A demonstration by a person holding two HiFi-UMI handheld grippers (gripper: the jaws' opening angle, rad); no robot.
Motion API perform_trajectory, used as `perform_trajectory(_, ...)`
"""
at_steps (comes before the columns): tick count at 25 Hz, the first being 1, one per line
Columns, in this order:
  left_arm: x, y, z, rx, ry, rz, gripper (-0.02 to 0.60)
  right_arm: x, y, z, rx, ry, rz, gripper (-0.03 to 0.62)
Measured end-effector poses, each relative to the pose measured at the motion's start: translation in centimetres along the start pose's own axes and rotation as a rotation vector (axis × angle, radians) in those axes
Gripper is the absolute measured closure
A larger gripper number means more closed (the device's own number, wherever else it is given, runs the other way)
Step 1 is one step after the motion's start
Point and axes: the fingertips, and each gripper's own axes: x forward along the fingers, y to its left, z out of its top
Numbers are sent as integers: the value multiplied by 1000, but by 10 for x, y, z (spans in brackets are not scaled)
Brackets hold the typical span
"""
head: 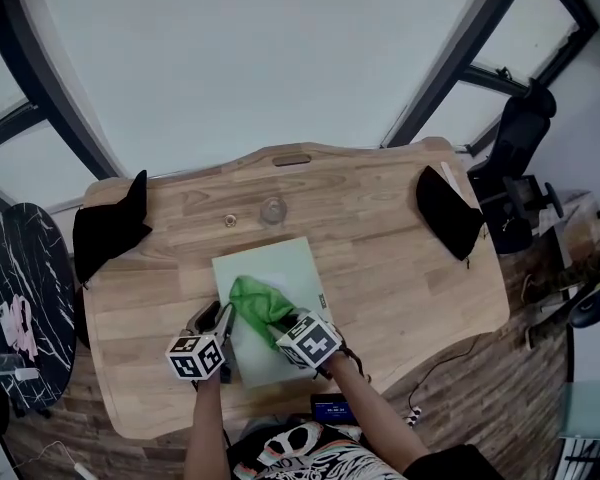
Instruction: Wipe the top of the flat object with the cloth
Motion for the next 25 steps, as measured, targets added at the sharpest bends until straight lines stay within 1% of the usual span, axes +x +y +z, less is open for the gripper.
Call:
perform_trajectory(3, -7, 0, 11, 45, -43, 42, 461, -3, -1, 4, 7, -33, -15, 537)
perform_trajectory(6, -19, -5, 29, 84, -103, 63, 498, -12, -3, 14, 33, -91, -37, 537)
perform_trajectory(8, -28, -10, 43, 106, -139, 70, 551, -21, -8, 19, 23, -143, -84, 537)
perform_trajectory(12, -49, -25, 66, 141, -195, 74, 566, -48, -14, 33, -3, -269, -207, 537)
perform_trajectory(14, -60, -35, 75, 154, -222, 70, 569, -65, -10, 39, -1, -339, -255, 537)
perform_trajectory(16, -71, -49, 83, 186, -247, 62, 571, -84, -6, 41, -3, -407, -304, 537)
perform_trajectory(18, -82, -66, 92, 246, -275, 54, 572, -105, 0, 44, -7, -480, -352, 537)
perform_trajectory(23, -112, -118, 110, 440, -358, 52, 572, -162, 19, 46, -15, -662, -451, 537)
perform_trajectory(25, -122, -134, 113, 484, -385, 46, 572, -182, 23, 47, -17, -719, -480, 537)
